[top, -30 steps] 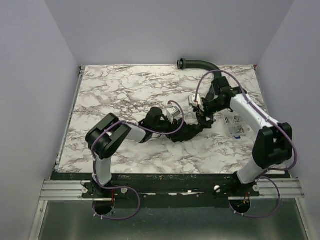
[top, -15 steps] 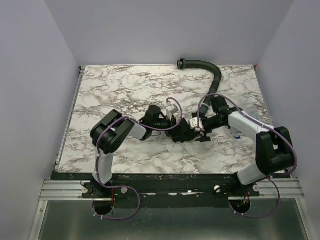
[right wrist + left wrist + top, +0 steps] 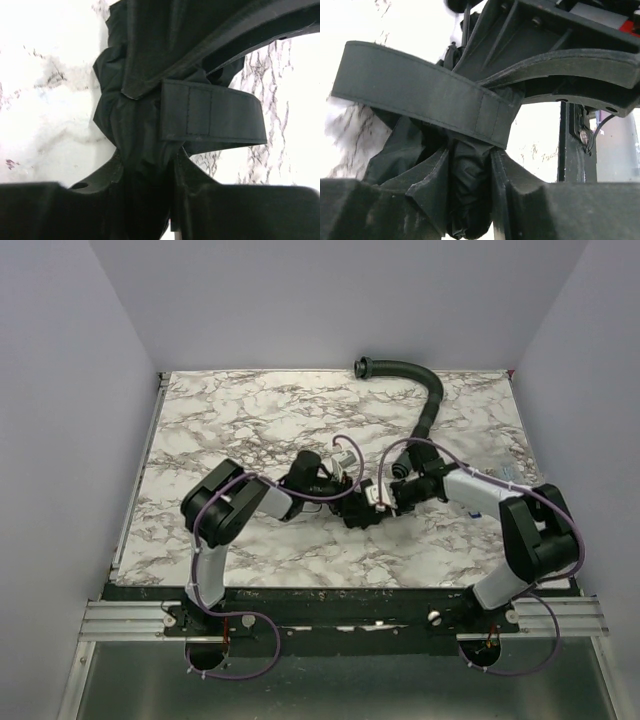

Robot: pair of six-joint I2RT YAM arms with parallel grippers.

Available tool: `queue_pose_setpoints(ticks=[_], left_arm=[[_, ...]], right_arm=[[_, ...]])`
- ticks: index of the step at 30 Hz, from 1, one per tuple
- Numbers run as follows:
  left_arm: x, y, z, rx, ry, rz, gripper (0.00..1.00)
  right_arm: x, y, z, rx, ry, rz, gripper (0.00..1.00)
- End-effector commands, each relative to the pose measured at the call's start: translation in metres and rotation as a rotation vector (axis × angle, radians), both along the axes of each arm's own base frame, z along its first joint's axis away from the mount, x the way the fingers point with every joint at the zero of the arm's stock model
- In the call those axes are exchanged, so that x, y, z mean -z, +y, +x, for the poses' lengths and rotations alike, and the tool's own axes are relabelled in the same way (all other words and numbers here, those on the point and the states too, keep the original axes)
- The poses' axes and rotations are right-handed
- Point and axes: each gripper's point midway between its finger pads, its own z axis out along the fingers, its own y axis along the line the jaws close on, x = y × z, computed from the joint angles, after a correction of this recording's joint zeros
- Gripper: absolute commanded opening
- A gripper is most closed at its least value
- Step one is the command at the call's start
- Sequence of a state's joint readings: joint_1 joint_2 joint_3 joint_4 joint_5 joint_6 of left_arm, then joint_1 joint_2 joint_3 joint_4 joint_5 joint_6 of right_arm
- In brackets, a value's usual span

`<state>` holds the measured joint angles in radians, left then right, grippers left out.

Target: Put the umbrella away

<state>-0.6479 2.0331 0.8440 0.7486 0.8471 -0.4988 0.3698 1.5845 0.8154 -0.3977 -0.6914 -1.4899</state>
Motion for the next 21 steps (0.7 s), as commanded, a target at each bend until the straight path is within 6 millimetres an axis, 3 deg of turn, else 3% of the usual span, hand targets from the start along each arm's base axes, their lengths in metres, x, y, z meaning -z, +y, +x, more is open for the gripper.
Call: queue_pose_setpoints(ticks=[1, 5, 6, 9, 13, 18, 21], left_arm=[[0.093, 0.069, -0.077, -0.085, 0.387, 0.396, 0.42], [0.044, 0.066, -0.047, -0.163, 0.138, 0.316, 0.72], [0.029, 0.066, -0.039, -0.190, 0.066, 0.292, 0.96], [-0.009, 0.075, -0.025, -0.278, -0.135, 0.239, 0.98], [-0.049, 0.092, -0.023, -0.365, -0.331, 0.138, 0.98], [-0.074, 0.113, -0.022, -0.487, -0.433, 0.042, 0.98], [-0.082, 0.100, -0.042, -0.306, -0.538, -0.004, 0.98]], right_arm=[[0.037, -0.021, -0.052, 0.037, 0.311, -0.179, 0.09], [0.037, -0.030, -0.073, 0.066, 0.486, -0.260, 0.08], [0.038, -0.032, -0.077, 0.077, 0.517, -0.272, 0.08], [0.040, -0.036, -0.089, 0.102, 0.608, -0.309, 0.08], [0.043, -0.043, -0.097, 0.131, 0.685, -0.365, 0.08], [0.050, -0.053, -0.108, 0.149, 0.780, -0.443, 0.08], [0.054, -0.057, -0.111, 0.170, 0.827, -0.486, 0.07]])
